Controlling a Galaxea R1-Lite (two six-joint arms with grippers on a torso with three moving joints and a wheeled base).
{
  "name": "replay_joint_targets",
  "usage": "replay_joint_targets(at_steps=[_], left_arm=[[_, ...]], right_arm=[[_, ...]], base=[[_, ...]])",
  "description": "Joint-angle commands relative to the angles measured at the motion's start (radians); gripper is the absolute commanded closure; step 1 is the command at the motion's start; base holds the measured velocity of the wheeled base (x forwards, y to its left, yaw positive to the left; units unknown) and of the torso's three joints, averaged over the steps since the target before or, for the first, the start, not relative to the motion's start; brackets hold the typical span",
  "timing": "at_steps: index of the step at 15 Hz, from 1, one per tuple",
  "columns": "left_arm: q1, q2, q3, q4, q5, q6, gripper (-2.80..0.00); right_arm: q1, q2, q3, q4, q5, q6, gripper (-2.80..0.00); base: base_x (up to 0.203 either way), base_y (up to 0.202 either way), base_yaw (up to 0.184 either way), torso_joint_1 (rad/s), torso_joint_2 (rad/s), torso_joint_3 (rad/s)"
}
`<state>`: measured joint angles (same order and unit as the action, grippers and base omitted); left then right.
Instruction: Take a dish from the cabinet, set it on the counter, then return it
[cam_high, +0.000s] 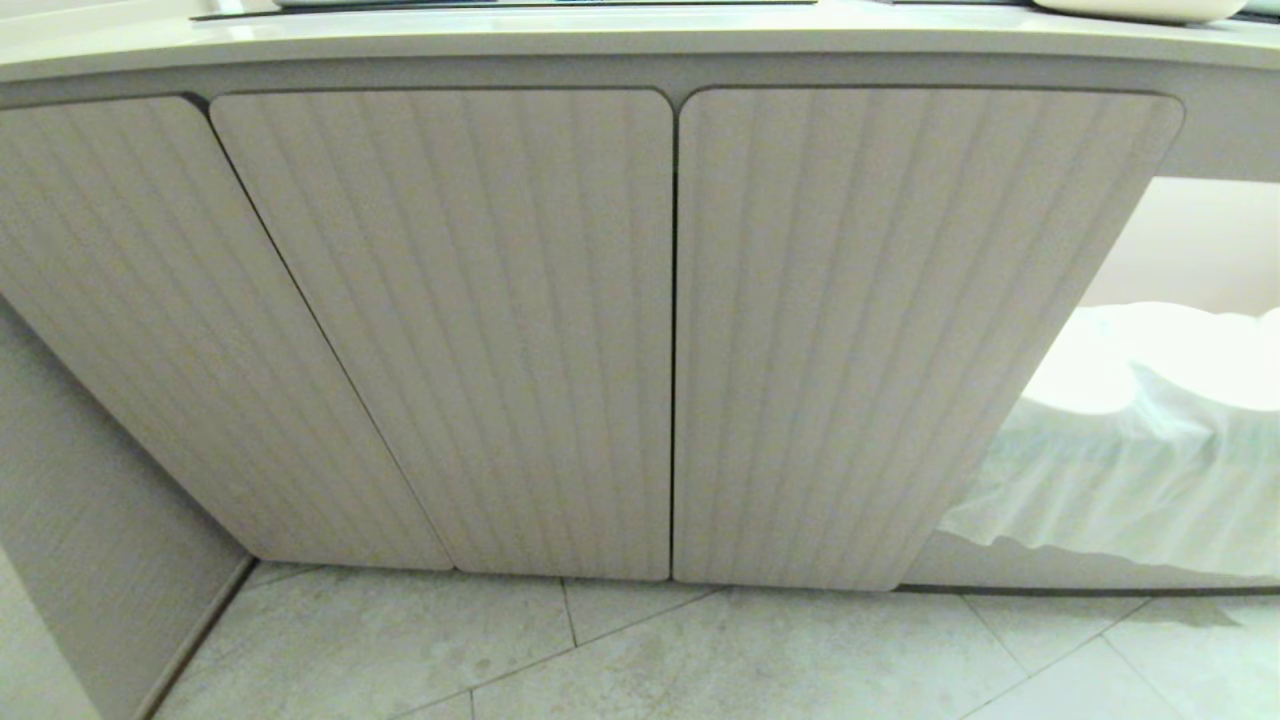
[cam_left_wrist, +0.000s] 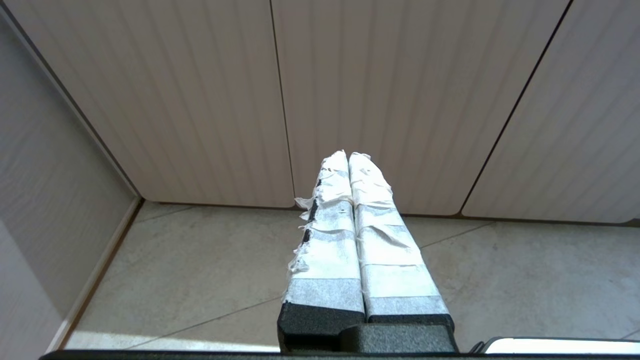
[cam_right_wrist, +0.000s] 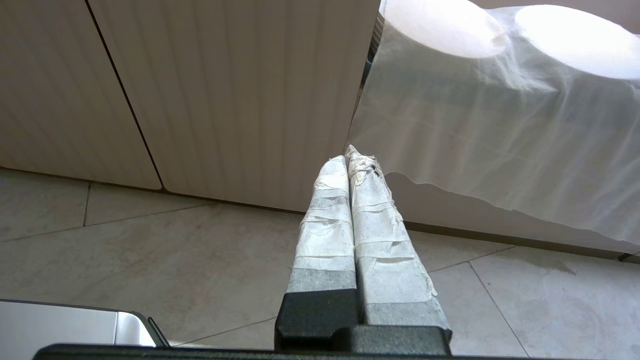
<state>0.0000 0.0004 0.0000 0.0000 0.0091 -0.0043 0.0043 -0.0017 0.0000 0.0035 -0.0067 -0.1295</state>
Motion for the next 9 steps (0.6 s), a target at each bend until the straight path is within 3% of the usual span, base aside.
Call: replay_joint_targets(at_steps=[1,9], left_arm=[[0.0,0.0,0.0,0.0,0.001,0.0,0.0],[0.0,0.0,0.0,0.0,0.001,0.0,0.0]], right_arm=[[0.0,0.002,0.0,0.0,0.001,0.001,0.0],[0.0,0.002,0.0,0.0,0.001,-0.001,0.0]], base=[[0.0,0.0,0.0,0.0,0.0,0.0],[0.0,0.0,0.0,0.0,0.0,0.0]])
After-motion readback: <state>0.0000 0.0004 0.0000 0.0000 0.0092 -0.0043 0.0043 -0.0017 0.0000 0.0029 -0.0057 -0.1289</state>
